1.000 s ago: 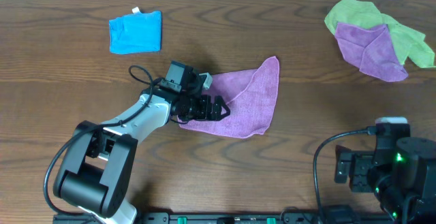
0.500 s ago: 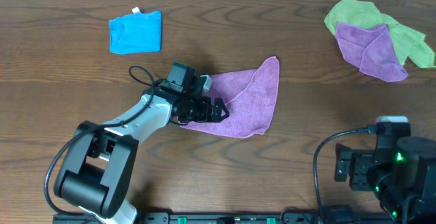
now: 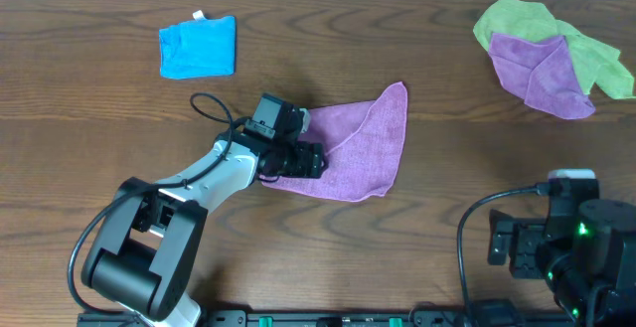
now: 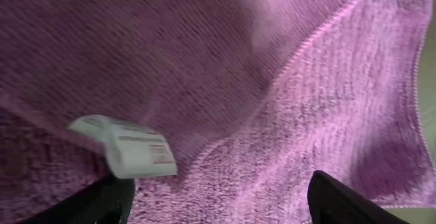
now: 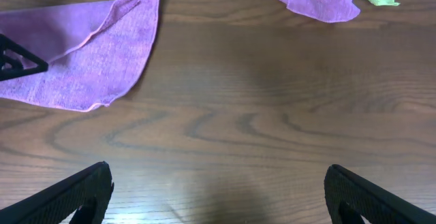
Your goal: Fold the cloth
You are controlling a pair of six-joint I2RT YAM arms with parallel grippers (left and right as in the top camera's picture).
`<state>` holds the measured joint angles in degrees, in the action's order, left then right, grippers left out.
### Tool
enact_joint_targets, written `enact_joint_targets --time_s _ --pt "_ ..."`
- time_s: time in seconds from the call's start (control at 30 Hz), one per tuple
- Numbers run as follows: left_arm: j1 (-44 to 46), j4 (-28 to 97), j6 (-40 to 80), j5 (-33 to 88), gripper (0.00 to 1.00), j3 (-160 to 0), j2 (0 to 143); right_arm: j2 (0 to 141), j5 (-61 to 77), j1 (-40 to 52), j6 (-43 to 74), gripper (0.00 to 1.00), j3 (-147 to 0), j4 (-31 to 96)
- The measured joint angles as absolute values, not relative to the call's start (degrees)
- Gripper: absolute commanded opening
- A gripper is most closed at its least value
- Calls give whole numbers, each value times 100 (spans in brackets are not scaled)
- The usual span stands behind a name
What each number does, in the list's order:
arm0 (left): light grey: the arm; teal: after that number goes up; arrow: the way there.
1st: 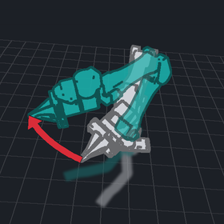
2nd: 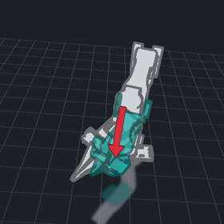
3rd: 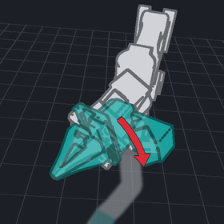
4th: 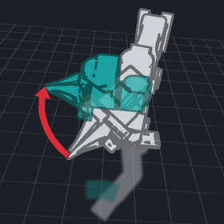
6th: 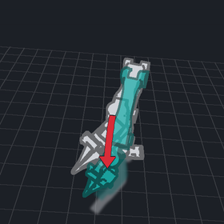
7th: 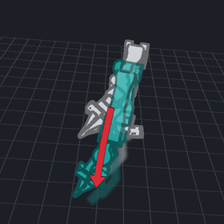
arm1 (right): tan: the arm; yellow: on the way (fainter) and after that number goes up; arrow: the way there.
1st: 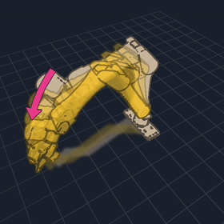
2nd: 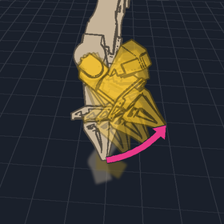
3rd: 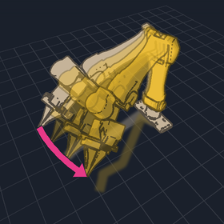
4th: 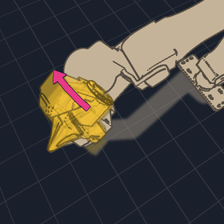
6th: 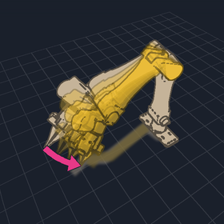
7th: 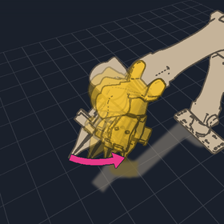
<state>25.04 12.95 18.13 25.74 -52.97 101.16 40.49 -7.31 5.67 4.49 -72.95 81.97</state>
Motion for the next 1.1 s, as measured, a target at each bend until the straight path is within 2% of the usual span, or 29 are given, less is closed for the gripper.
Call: enact_joint_targets --time_s 0.2,0.47,0.93,1.1 --pt "2504 1286 1831 2349 67 -5297 10116 4049 -731 567 449 99 -7295 8197" --pt "2504 1284 1828 2237 66 -5297 10119 4049 -731 567 449 99 -7295 8197" --pt "2484 1068 2335 2622 57 -5406 10388 4049 -731 567 449 99 -7293 8195" --pt "2482 1046 2532 2668 45 -5408 10429 4051 -731 567 449 99 -7293 8197"
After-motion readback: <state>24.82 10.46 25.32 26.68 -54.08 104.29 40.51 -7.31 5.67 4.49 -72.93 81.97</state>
